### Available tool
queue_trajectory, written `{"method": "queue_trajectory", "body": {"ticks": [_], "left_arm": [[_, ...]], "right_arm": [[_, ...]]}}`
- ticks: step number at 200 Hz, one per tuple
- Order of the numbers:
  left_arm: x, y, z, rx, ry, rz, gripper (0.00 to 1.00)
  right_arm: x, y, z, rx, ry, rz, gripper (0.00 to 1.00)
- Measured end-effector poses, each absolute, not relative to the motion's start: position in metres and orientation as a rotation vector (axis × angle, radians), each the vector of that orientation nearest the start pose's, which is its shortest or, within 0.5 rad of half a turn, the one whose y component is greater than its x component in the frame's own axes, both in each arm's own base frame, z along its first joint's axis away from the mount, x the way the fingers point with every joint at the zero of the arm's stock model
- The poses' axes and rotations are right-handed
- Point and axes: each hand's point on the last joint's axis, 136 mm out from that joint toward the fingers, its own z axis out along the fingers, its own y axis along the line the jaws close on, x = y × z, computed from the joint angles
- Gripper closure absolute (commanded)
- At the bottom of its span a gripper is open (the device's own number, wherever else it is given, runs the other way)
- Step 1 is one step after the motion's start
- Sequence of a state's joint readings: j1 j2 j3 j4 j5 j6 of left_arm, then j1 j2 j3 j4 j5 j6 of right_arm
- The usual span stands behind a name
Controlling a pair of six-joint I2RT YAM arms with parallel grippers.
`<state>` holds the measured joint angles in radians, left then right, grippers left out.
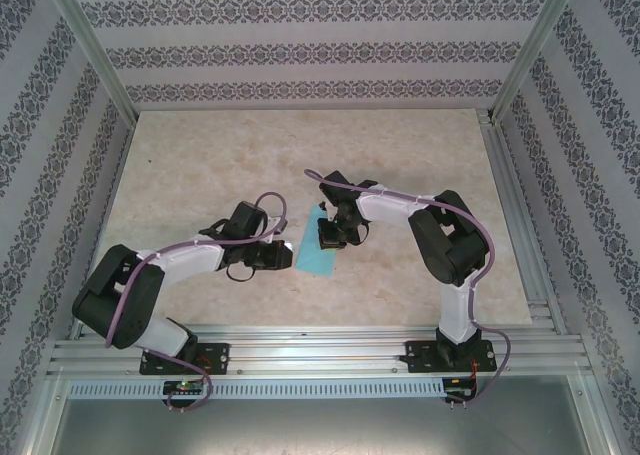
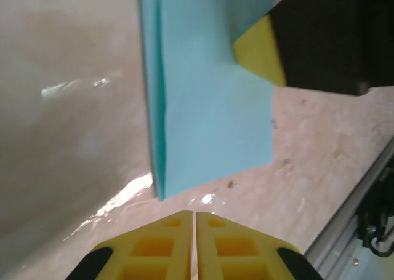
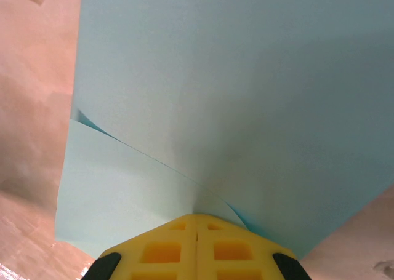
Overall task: Fold a paper plane with a square sheet of paper (fold left side to right side)
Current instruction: Fold the triangle a second time at the center of the table.
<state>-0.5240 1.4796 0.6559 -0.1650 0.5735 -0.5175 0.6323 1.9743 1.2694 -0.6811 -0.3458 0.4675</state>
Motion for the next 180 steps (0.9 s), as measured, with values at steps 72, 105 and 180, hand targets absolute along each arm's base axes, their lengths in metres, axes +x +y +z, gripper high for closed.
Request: {"method": "queue_trajectory", "body": {"ticks": [72, 105, 180], "left_arm": [[0.239, -0.266, 0.038, 0.256, 2.739, -1.251, 0.91], [0.239, -0.264, 0.024, 0.236, 2.777, -1.208, 0.93], [0.241, -0.26, 0.017, 0.216, 2.797, -1.158, 0.93]], "right_arm": [[0.282, 0.278, 0.012, -0.304, 3.095, 0.606, 0.96], [0.282, 0.278, 0.012, -0.307, 3.093, 0.606, 0.96], [0.275, 0.285, 0.037, -0.322, 3.055, 0.67, 0.93]]}}
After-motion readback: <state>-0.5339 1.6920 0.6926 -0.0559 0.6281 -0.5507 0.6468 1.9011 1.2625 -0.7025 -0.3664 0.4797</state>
